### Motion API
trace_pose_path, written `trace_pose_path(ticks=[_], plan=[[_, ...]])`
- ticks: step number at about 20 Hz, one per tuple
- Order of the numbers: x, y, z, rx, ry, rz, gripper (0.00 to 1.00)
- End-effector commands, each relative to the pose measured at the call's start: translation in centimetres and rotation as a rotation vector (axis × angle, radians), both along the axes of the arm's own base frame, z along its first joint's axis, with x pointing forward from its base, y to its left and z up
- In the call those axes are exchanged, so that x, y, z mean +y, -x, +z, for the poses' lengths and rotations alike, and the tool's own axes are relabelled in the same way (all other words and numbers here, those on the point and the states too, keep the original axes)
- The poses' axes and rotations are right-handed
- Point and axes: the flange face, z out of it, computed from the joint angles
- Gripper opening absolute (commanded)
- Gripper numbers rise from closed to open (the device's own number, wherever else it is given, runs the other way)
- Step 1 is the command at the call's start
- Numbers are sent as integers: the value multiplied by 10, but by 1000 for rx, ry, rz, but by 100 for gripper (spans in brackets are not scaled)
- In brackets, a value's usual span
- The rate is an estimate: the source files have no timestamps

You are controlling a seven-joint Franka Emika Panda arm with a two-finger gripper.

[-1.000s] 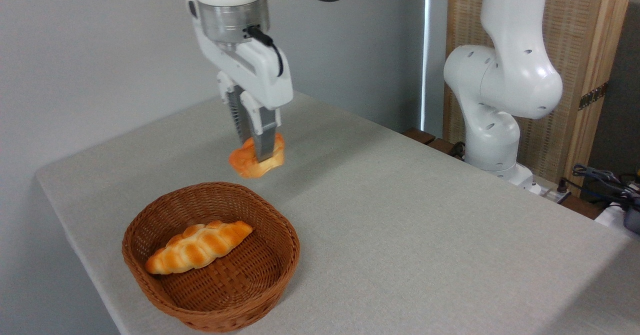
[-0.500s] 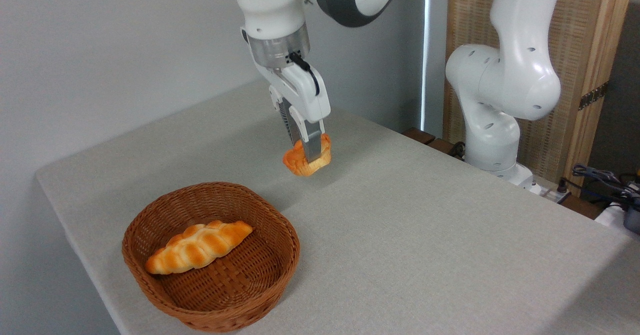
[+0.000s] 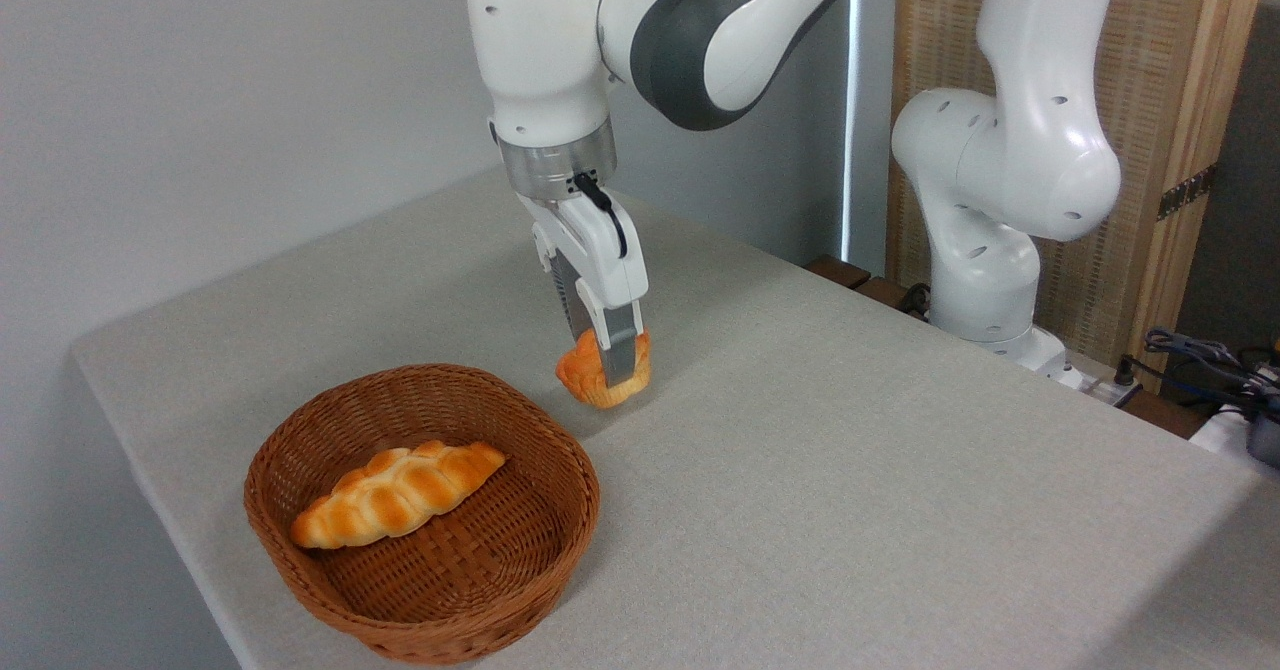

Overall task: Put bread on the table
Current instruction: 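Carry the bun beside the basket and lower it onto the table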

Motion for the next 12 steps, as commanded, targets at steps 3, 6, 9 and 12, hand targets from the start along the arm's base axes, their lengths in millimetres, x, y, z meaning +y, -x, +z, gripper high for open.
trace_pose_path(ticks=[3,6,9,12], plan=[[0,-1,-2,-12,-14,-23,100],[0,0,-2,-6,-14,-22,100],[0,0,0,-5,-15,-18,100],[0,1,1,2,-16,-17,100]])
